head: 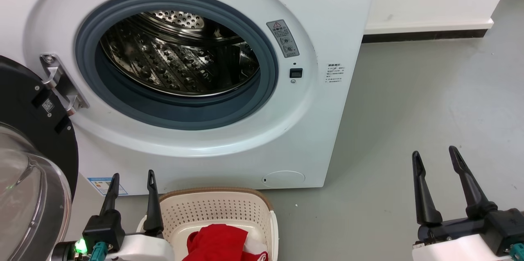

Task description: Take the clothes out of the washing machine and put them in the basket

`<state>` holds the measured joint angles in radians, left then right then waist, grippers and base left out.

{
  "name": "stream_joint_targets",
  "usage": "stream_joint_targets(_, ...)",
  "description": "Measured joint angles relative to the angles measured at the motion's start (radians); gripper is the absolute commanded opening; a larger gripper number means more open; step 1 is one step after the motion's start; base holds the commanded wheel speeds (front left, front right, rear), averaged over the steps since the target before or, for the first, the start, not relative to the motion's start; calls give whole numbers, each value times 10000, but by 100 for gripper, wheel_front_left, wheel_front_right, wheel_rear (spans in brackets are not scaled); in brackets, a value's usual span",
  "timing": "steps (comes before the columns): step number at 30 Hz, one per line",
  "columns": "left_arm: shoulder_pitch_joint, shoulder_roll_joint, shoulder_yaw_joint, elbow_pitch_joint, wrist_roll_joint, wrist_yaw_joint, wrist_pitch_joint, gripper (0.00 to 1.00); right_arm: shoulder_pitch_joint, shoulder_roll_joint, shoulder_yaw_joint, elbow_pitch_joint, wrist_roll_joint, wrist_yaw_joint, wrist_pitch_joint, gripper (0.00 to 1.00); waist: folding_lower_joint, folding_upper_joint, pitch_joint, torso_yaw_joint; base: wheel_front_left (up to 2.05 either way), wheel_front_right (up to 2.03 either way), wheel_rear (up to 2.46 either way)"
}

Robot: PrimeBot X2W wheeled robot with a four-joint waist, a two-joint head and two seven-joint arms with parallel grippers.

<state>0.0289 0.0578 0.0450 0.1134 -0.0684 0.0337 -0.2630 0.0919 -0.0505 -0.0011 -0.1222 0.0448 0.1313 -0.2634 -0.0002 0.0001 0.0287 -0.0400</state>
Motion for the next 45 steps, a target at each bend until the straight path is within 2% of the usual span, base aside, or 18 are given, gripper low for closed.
stream_joint_targets(15,360,-61,-94,-261,128,19,0,100,301,0,-148,360,161,0,0,100,1,0,-390,150,0,0,0)
stream_joint_targets(35,394,-67,-107,-376,113,58,0,100,302,0,-119,378,176,0,0,100,3,0,-346,113,0,0,0)
stream_joint_targets(36,394,-69,-98,-412,109,61,0,0,302,0,-121,378,174,0,0,0,3,0,-347,114,0,0,0)
stream_joint_targets(42,577,-98,-100,142,107,46,67,0,403,6,-86,907,180,0,13,0,3,0,-346,114,0,0,0)
stream_joint_targets(45,591,-105,-59,311,-355,13,267,0,419,2,-75,1020,648,0,100,0,3,0,-343,120,0,0,0)
